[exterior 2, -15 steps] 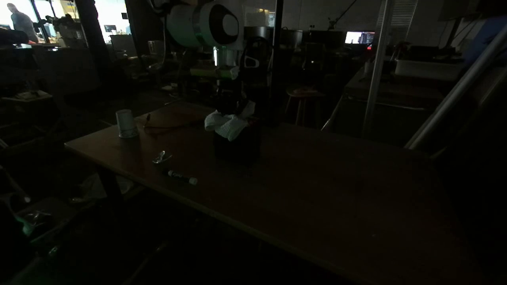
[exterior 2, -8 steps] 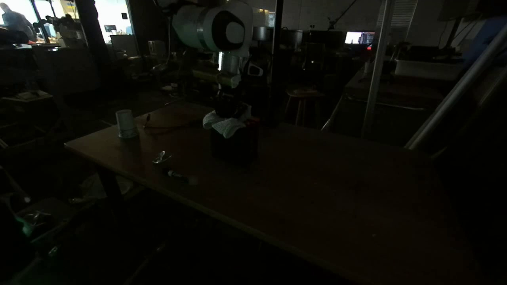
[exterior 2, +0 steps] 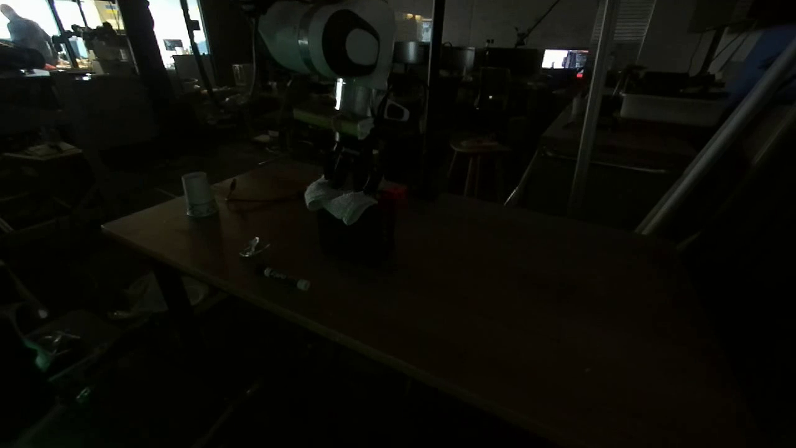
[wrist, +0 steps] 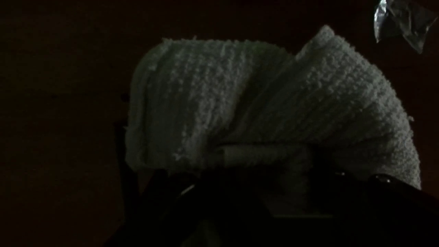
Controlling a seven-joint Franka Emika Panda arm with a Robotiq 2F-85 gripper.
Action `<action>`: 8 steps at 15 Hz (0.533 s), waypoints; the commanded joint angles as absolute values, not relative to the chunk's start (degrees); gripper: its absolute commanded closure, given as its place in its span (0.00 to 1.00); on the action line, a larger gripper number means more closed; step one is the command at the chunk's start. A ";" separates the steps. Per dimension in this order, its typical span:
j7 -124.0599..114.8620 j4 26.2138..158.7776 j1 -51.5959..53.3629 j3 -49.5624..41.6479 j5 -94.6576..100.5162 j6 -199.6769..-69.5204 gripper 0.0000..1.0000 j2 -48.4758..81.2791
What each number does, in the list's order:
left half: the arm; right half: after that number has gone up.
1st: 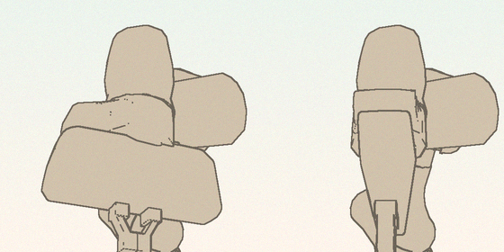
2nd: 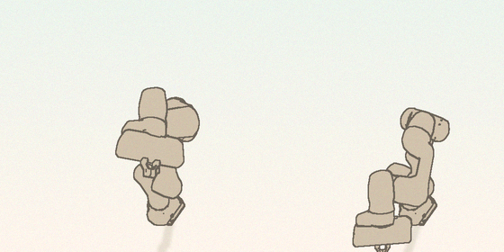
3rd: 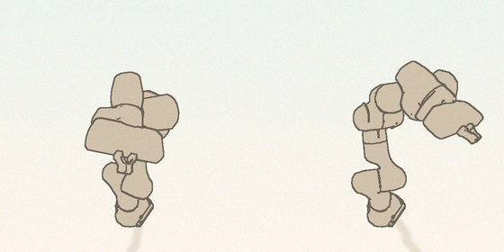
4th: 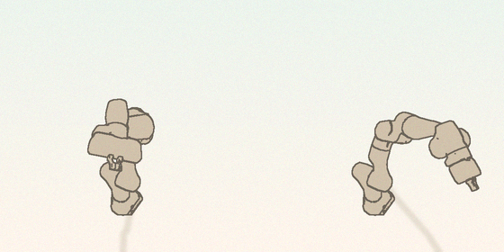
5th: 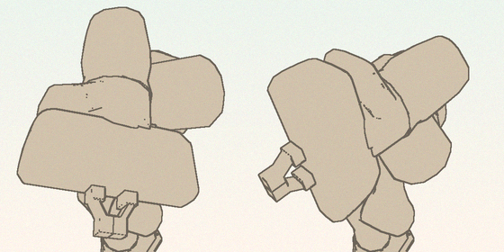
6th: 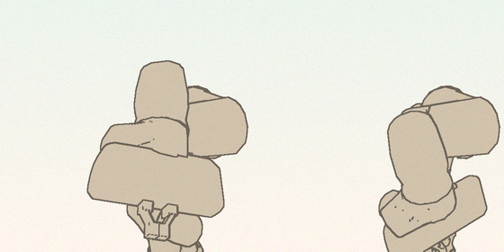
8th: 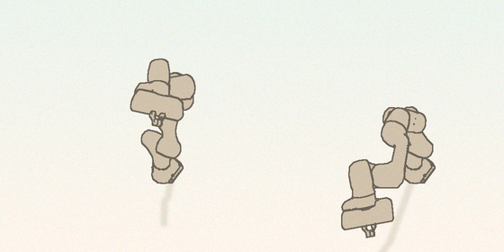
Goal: Put the white towel in the black basket.
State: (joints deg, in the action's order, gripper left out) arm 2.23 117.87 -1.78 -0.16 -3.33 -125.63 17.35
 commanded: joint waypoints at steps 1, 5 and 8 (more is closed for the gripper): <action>1.25 124.15 1.37 0.65 2.39 -125.22 0.17 8.51; 0.26 126.65 3.88 2.25 7.99 -124.02 0.00 2.07; -0.57 127.50 4.66 3.26 11.10 -123.82 0.25 -1.38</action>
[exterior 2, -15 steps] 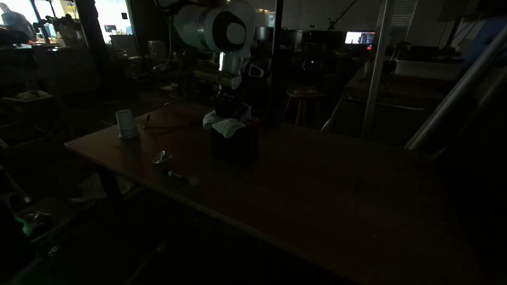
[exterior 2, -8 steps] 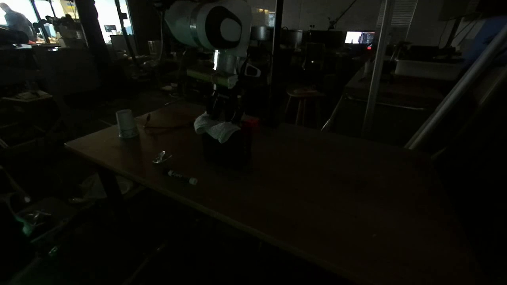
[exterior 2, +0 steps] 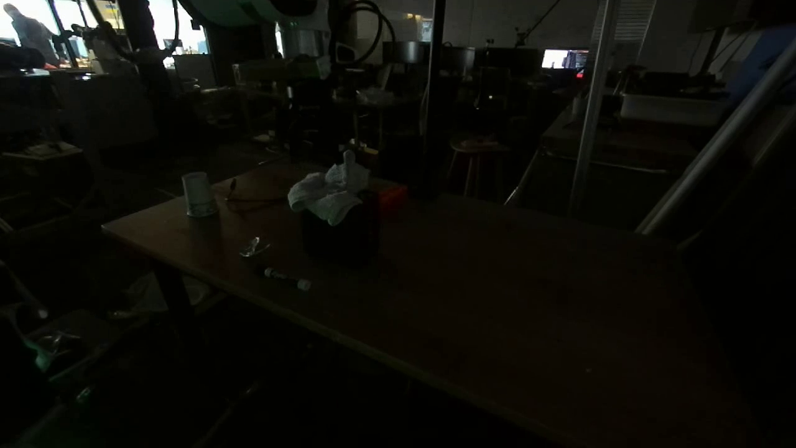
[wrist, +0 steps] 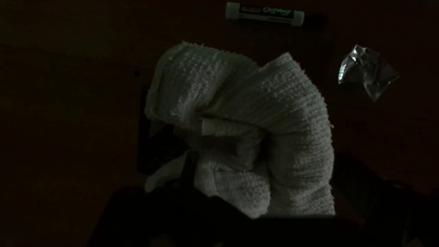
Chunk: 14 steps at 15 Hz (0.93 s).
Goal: Put the white towel in the black basket.
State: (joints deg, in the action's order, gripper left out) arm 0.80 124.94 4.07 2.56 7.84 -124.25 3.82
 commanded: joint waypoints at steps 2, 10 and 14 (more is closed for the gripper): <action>-1.03 128.11 4.60 3.64 12.69 -124.43 0.34 -2.74; -3.22 127.01 3.73 3.36 15.85 -126.24 0.96 -0.63; -3.46 125.65 3.24 2.82 15.46 -128.47 1.00 3.10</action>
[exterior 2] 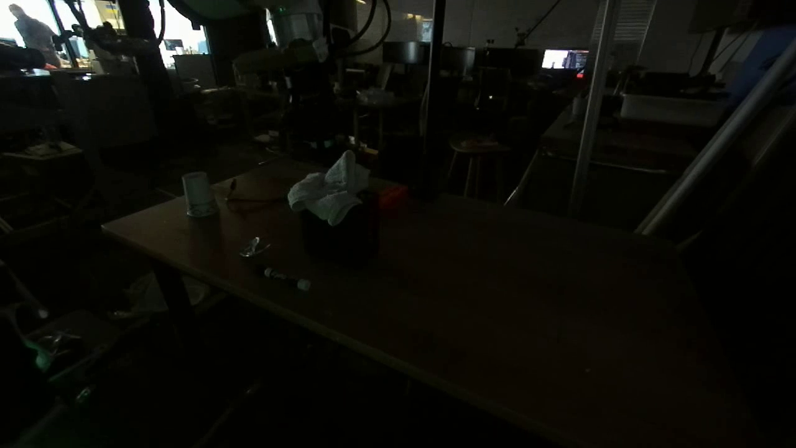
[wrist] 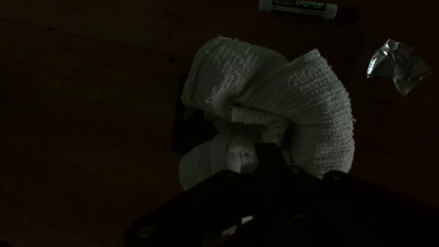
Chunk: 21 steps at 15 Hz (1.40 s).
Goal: Put the white towel in the black basket.
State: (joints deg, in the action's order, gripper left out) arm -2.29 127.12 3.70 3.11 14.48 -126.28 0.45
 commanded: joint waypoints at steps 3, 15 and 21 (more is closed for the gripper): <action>-3.15 124.86 3.06 2.24 14.47 -130.70 1.00 6.62; -0.41 128.82 -0.61 0.67 5.03 -135.27 1.00 20.37; 2.04 130.25 -0.89 1.73 -0.33 -135.13 1.00 17.28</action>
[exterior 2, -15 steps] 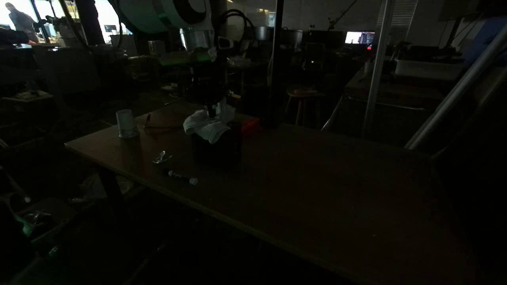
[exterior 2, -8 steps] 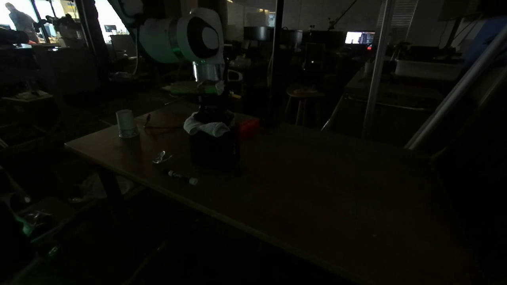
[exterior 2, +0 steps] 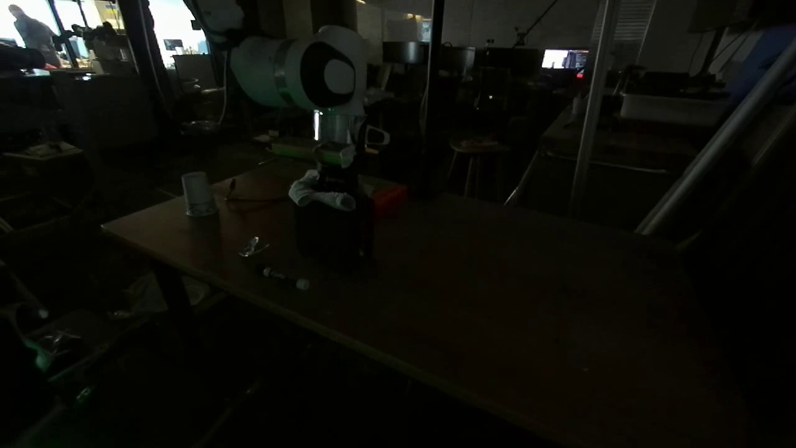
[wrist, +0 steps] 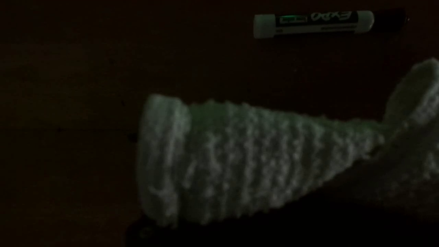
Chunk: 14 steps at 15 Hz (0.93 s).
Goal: Put the white towel in the black basket.
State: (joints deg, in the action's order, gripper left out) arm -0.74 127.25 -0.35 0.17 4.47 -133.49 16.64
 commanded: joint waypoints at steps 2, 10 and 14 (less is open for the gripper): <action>0.36 131.00 0.22 1.10 1.76 -133.89 1.00 13.42; -8.69 133.80 3.98 0.92 16.58 -127.42 1.00 -1.63; -8.33 133.29 3.45 2.05 18.63 -126.77 1.00 -5.74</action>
State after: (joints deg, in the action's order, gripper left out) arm -7.57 132.10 3.76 1.10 16.91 -127.11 -1.69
